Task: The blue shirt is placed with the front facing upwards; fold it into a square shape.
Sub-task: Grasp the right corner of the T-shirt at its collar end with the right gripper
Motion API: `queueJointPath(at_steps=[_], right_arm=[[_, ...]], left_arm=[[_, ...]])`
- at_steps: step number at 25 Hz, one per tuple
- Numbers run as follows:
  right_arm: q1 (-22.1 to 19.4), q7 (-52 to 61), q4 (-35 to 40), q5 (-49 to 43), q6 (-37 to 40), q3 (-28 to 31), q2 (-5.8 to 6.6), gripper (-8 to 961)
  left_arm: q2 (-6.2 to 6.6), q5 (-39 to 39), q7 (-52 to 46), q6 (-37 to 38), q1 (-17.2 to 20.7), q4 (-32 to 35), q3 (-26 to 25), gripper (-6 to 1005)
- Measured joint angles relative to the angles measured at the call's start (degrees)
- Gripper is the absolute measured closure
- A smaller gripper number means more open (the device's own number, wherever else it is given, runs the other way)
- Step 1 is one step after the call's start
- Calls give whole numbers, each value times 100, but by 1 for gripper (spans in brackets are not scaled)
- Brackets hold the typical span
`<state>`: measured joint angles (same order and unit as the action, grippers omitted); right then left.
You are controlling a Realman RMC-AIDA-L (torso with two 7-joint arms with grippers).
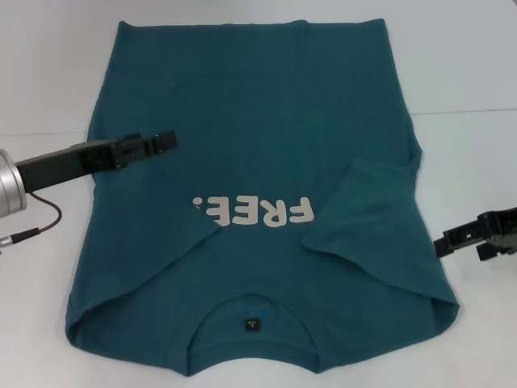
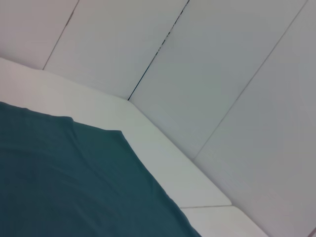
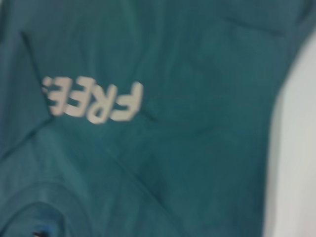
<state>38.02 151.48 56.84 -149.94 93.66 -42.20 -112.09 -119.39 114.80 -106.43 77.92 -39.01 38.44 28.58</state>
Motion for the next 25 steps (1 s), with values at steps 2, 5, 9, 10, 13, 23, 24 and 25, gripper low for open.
queueJointPath(at_steps=[2, 5, 9, 10, 13, 23, 24, 25], right_arm=[[70, 65, -149, -132, -17, -4, -7, 83], [189, 124, -423, -294, -35, -8, -37, 86], [325, 182, -712, -463, -83, -9, -64, 91], [341, 198, -738, -484, -89, -17, -66, 92], [359, 262, -755, -507, -90, -70, -74, 95], [344, 294, -1021, -621, -194, -148, -76, 105], [346, 288, -1043, -638, -207, -151, -76, 106], [348, 280, -1062, -655, -219, -153, -76, 107]], left_arm=[[-12, -46, -10, 1, 4, -5, -2, 63], [-24, -79, -30, -6, 10, -13, -3, 62], [-48, -120, -33, -14, 43, -19, 0, 62], [-51, -120, -34, -23, 49, -19, -1, 62], [-52, -121, -35, -39, 61, -20, -2, 62], [-61, -168, -36, -53, 75, -26, -2, 63], [-63, -190, -35, -56, 76, -39, -2, 63], [-65, -204, -33, -58, 77, -55, -1, 62]])
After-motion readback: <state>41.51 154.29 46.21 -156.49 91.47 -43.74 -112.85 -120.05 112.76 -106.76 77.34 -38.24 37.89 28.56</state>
